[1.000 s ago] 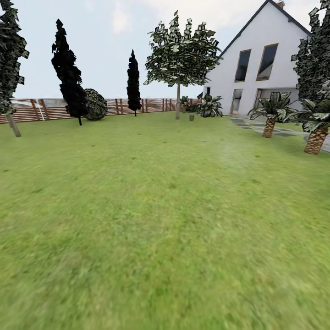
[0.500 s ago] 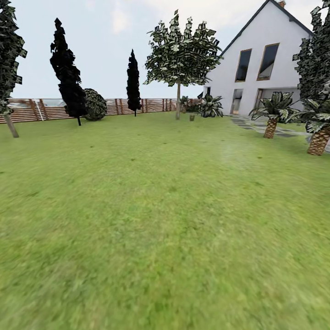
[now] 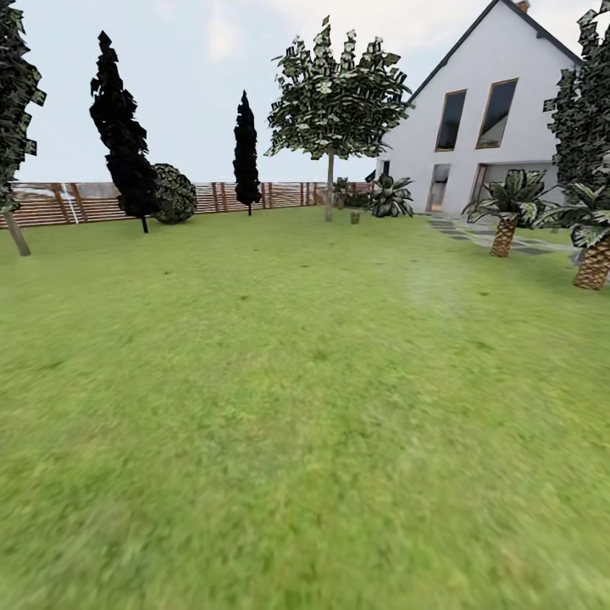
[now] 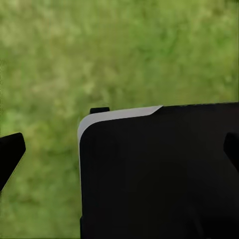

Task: Take the three Easter eggs out of the wicker basket on the lawn in the garden, then place them on the lawn next to a single tree (choose any tree) so that all three eggs are next to the same tree and none are left in the basket.

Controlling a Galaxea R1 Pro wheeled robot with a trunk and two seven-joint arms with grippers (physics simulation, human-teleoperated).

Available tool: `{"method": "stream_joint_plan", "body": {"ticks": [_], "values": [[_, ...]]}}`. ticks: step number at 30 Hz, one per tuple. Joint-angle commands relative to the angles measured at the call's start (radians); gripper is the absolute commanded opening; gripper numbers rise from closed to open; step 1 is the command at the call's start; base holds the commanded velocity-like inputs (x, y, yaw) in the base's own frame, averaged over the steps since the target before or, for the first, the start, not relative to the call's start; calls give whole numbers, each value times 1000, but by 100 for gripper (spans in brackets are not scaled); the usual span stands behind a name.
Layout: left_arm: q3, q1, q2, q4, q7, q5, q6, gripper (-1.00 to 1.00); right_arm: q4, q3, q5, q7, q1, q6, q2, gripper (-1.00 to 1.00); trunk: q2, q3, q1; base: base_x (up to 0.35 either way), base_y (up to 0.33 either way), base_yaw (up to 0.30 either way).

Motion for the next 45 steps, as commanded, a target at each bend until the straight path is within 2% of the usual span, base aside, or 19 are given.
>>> {"method": "stream_joint_plan", "body": {"ticks": [1, 45], "values": [[-2, -1, 1, 1, -2, -1, -3, 100, -1, -1, 1, 0, 0, -2, 0, 100, -1, -1, 1, 266, 0, 0], [-2, -1, 0, 1, -2, -1, -3, 100, -1, -1, 1, 0, 0, -2, 0, 100, -1, -1, 1, 263, 0, 0]]}}
